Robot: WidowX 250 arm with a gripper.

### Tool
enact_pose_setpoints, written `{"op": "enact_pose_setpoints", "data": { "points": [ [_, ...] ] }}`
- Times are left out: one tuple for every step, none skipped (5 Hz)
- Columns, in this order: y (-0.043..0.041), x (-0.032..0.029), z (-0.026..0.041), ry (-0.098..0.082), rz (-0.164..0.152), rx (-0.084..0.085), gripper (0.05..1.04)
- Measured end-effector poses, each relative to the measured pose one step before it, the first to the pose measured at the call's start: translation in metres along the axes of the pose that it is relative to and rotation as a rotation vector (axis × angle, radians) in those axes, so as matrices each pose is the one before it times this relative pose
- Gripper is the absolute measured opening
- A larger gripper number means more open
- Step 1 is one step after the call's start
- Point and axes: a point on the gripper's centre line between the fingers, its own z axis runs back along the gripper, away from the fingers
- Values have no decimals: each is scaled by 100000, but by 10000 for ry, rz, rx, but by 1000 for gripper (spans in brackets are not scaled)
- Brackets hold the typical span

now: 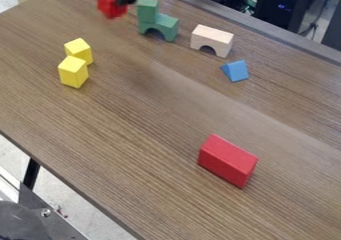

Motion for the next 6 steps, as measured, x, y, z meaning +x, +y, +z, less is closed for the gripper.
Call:
{"op": "enact_pose_setpoints", "data": {
  "points": [
    [583, -1261, 675, 459, -2035, -227, 532],
    [-313, -1349, 1383, 492, -831, -258, 532],
    [449, -2150, 603, -59, -571, 12, 532],
    [-140, -2141, -93, -194, -655, 306, 532],
    [-329, -1642, -1223, -442, -421, 276, 532],
    [-453, -1619, -1656, -205, -593, 196, 532]
  ]
}}
